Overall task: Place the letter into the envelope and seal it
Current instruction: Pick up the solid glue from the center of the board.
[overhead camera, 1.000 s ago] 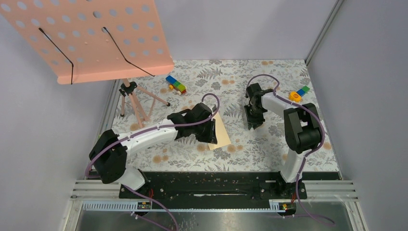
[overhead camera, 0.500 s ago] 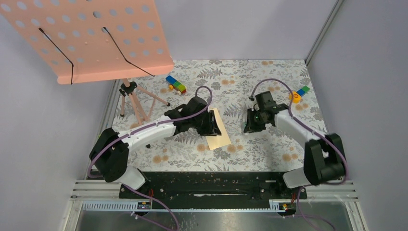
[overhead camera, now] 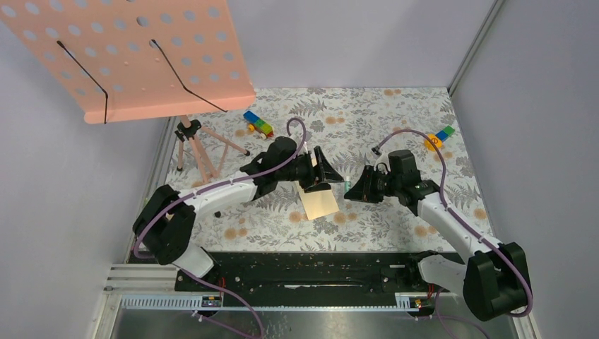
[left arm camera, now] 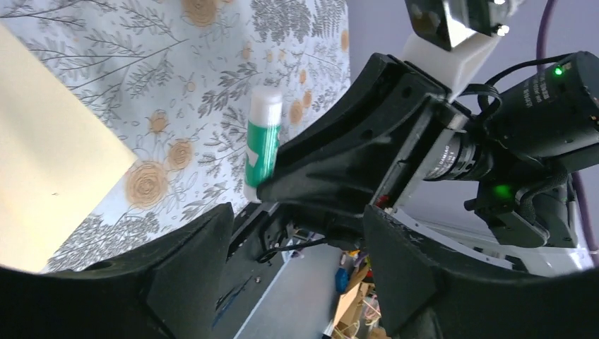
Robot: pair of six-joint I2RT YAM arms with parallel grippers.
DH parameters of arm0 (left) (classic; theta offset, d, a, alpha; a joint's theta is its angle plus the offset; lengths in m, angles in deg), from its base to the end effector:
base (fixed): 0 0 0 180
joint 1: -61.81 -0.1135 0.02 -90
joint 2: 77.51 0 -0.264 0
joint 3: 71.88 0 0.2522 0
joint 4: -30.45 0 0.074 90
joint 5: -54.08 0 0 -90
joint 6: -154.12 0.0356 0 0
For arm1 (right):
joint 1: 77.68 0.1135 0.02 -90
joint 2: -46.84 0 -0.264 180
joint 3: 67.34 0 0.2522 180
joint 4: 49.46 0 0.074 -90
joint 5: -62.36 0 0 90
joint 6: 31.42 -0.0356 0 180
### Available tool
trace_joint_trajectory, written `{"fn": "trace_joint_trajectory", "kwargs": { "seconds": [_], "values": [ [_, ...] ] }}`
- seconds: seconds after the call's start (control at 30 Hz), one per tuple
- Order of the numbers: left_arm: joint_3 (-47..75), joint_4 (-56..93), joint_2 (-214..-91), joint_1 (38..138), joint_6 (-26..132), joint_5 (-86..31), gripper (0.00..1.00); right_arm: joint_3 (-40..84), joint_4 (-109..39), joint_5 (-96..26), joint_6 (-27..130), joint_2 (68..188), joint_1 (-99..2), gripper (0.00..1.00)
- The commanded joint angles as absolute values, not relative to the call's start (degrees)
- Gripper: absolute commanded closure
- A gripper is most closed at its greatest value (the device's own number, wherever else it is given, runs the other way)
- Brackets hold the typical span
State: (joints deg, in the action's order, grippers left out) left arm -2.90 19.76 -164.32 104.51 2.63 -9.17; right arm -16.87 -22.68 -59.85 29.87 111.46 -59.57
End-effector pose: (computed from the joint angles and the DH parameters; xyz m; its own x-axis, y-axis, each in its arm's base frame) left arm 0.2378 -0.2412 0.2494 -0.9550 -0.1865 -0.2305 0.1194 0.4698 -0.8747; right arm 0.2128 0.0895 0.2222 -0.8563 0.1476 -0.4949 -0.2672 0.6934 0.6692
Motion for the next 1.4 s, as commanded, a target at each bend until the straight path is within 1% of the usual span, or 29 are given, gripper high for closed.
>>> {"fn": "trace_joint_trajectory", "kwargs": {
  "seconds": [0.0,0.07,0.13,0.23,0.33,0.6,0.73,0.8,0.83,0.93,1.0,1.03,1.13,1.27,1.33,1.37],
  "values": [
    [-5.0,33.6,-166.8,105.1,-2.3,-4.7,0.34,-17.2,-29.7,-67.6,25.5,108.4,-59.1,1.0],
    [-4.0,33.2,-167.8,105.8,-0.9,-4.9,0.4,-17.5,-31.6,-69.5,23.8,107.9,-59.1,1.0],
    [-2.4,30.1,-168.8,106.4,1.4,-5.1,0.42,-17.4,-32.1,-69.7,23.1,106.8,-58.8,1.0],
    [-2.5,30.3,-169.0,106.9,1.4,-5.4,0.45,-16.7,-31.0,-69.4,23.3,105.3,-58.6,1.0],
    [-2.5,30.6,-169.3,107.0,0.9,-6.1,0.53,-16.0,-29.8,-69.3,24.5,104.9,-58.3,1.0],
    [1.1,29.4,-171.1,108.7,1.8,-6.5,0.54,-14.1,-27.6,-69.2,26.0,105.1,-56.9,1.0],
    [1.8,29.0,-171.6,108.9,2.0,-6.6,0.52,-13.5,-27.6,-69.3,25.9,105.3,-56.6,1.0],
    [1.8,28.7,-171.6,109.0,2.4,-6.7,0.54,-13.2,-27.4,-69.9,25.8,105.5,-56.5,1.0],
    [1.9,28.2,-171.6,108.8,2.8,-6.9,0.55,-13.1,-27.4,-70.2,25.7,105.6,-56.4,1.0],
    [2.1,26.4,-171.3,108.9,3.4,-8.1,0.7,-12.5,-26.7,-71.0,25.9,105.6,-56.1,1.0],
    [1.9,26.0,-171.0,108.9,3.4,-9.1,0.76,-12.4,-26.4,-71.1,25.9,105.3,-56.0,1.0],
    [2.0,25.6,-170.9,108.9,3.4,-9.6,0.76,-12.3,-26.3,-71.1,25.9,105.1,-56.0,1.0],
    [2.4,24.6,-170.9,108.9,3.4,-10.3,0.65,-12.1,-25.9,-71.4,25.9,104.6,-55.8,1.0],
    [2.9,25.3,-171.2,108.9,3.4,-9.9,0.61,-12.1,-25.8,-71.4,25.7,104.4,-55.5,1.0],
    [2.9,26.7,-171.6,108.8,3.1,-8.6,0.63,-12.0,-25.9,-71.4,25.5,104.3,-55.4,1.0],
    [2.9,27.1,-171.7,108.9,2.9,-8.2,0.7,-11.9,-26.0,-71.4,25.4,104.4,-55.4,1.0]
  ]
}}
